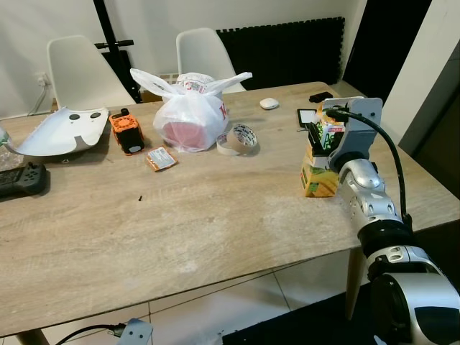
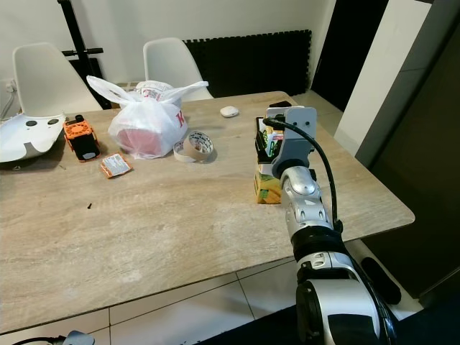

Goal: Restocking fridge

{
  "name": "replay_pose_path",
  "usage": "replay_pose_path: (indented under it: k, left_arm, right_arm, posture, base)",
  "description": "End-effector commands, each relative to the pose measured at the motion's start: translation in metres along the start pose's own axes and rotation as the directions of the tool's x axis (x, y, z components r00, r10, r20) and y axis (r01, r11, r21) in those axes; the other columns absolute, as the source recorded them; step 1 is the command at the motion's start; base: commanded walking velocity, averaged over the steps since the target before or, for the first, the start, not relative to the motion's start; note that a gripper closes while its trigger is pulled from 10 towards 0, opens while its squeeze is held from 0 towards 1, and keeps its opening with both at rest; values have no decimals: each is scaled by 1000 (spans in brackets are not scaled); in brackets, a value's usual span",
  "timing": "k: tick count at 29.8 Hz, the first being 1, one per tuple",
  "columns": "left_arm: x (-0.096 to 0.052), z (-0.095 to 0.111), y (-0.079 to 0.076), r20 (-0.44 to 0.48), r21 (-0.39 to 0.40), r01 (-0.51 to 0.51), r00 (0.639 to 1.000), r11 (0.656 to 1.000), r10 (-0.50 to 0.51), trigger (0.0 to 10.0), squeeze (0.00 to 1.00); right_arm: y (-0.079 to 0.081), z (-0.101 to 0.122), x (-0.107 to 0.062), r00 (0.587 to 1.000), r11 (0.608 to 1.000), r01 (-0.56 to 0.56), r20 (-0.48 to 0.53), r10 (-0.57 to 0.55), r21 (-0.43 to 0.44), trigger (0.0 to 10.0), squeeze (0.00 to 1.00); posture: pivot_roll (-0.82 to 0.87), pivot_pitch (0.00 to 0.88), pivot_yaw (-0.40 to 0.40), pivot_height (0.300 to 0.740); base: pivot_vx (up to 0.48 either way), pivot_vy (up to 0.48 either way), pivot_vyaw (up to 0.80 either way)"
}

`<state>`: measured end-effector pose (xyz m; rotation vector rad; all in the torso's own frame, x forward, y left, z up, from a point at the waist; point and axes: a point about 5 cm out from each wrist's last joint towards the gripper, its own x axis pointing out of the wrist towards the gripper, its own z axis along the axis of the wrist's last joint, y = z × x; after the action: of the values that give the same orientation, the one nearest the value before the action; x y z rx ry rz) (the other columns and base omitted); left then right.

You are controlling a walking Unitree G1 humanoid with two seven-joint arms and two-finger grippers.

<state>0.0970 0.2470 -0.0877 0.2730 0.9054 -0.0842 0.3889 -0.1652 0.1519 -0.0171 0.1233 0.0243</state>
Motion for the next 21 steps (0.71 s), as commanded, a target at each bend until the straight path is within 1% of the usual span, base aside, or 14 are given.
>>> replay_pose_path:
  k: [1,8,10,11,12,14,19,20,21]
  left_arm:
    - [0,-1,-1,-5,-3,0,1000,1000,0,10000,0]
    - [0,0,-1,-2,0,1,1000,1000,-1,10000,0]
    - [0,0,0,-2,1,0,1000,1000,0,10000,0]
    - [0,0,0,-2,1,0,1000,1000,0,10000,0]
    - [0,0,0,-2,1,0,1000,1000,0,10000,0]
    - [0,0,0,-2,1,-1,1000,1000,1,10000,0]
    - [0,0,0,-2,1,-3,1000,1000,3,10000,0]
    - [0,0,0,-1,1,-3,1000,1000,3,10000,0]
    - [0,0,0,-1,1,-3,1000,1000,3,10000,0]
  right_arm:
    - [0,-46,-9,983,1000,-4,-185,4,-2,10000,0]
    - [-1,-58,-12,974,1000,4,-227,3,28,10000,0]
    - [-1,-61,-13,972,997,11,-237,8,80,10000,0]
    - [-1,-61,-13,972,997,11,-237,8,80,10000,0]
    - [0,-62,-13,971,992,15,-240,15,122,10000,0]
    - [-1,-62,-13,971,991,19,-238,14,133,10000,0]
    - [-3,-59,-12,974,991,19,-226,12,135,10000,0]
    - [-4,-57,-11,976,994,17,-217,7,108,10000,0]
    - [-4,-57,-11,976,994,17,-217,7,108,10000,0]
  posture:
    - [74,0,20,740]
    - [74,0,20,740]
    - [75,0,21,740]
    - [75,0,21,740]
    - [76,0,21,740]
    - [78,0,20,740]
    - [78,0,20,740]
    - [78,0,20,740]
    - [78,0,20,740]
  base:
    - [0,0,0]
    - [0,0,0]
    - [0,0,0]
    - [0,0,0]
    - [0,0,0]
    - [0,0,0]
    - [0,0,0]
    - [0,0,0]
    - [0,0,0]
